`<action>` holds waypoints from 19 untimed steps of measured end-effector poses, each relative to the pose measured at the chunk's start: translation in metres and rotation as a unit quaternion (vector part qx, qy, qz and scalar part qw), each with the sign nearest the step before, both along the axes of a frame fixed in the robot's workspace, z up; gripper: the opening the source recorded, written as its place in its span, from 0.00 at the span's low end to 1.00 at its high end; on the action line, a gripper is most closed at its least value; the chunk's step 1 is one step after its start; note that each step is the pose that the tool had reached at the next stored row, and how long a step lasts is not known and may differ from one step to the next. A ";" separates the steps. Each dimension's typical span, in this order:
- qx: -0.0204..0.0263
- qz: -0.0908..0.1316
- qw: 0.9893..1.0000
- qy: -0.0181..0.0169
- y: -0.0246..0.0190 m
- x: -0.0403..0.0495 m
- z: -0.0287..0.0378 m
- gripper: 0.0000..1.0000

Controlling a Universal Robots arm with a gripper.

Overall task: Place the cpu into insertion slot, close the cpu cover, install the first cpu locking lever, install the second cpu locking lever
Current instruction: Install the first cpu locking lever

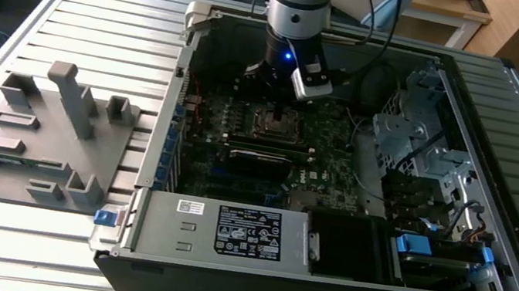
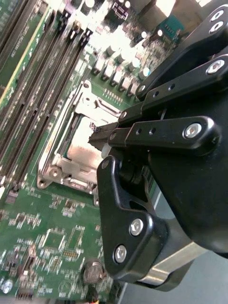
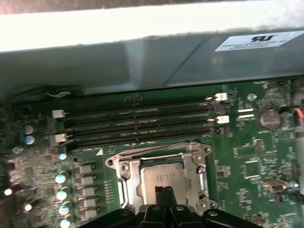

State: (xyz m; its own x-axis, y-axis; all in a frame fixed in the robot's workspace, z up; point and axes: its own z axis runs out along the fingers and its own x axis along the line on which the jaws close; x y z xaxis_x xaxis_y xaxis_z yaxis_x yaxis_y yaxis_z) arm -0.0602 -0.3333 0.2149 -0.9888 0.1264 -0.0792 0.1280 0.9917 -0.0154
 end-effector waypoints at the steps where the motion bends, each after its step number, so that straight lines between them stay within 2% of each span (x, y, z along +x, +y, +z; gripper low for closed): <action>1: 0.000 0.000 1.000 0.002 -0.0001 0.0000 0.0001 0.10; 19: 0.000 0.000 1.000 0.004 0.0000 0.0055 -0.0007 0.10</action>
State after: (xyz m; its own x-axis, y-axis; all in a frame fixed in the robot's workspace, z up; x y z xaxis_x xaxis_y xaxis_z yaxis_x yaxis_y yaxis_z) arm -0.0547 -0.3333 0.2141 -0.9894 0.1265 -0.0719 0.1280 0.9916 -0.0165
